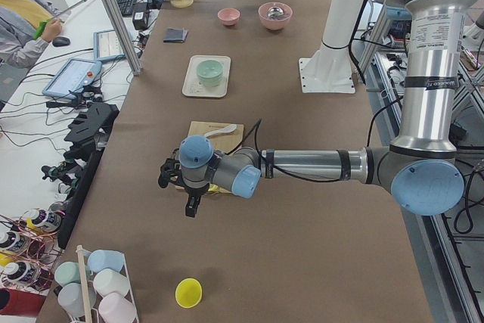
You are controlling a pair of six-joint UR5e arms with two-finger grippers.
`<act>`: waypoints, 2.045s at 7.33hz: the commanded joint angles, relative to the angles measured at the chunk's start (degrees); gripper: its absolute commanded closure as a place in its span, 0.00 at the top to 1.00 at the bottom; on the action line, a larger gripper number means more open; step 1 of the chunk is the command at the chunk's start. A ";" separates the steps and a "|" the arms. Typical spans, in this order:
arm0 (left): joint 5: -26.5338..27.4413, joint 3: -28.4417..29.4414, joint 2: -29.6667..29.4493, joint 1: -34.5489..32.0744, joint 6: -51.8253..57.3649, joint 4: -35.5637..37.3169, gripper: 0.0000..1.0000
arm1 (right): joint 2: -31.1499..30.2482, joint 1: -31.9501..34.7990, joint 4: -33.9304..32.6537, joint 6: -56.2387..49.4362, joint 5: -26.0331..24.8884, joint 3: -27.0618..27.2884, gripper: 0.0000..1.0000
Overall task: Stack pink bowl on green and place spoon
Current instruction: 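Reach the right gripper down to the pink bowl rim and grasp it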
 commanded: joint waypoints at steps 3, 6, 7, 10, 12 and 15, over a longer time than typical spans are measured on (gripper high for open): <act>-0.39 2.50 -2.69 0.59 -5.35 -0.23 0.98 | 2.89 -5.18 0.06 3.31 -0.09 -2.49 0.97; -0.39 2.50 -3.40 0.68 -7.12 -0.23 0.98 | 2.98 -7.47 0.06 3.31 -0.09 -4.33 0.90; -0.39 2.50 -3.40 0.68 -7.38 -0.23 0.98 | 4.81 -7.82 0.06 3.31 -0.09 -6.42 0.90; -0.47 2.41 -3.66 0.68 -7.56 -0.14 0.98 | 4.74 -7.82 0.06 3.31 -0.09 -6.89 0.18; -0.47 2.15 -4.19 0.68 -11.15 -0.23 0.98 | 4.30 -7.82 0.06 3.39 0.17 -6.88 0.00; -0.48 0.93 -8.47 5.65 -26.01 -0.32 0.98 | 8.66 -7.82 -0.11 8.27 0.35 -5.57 0.00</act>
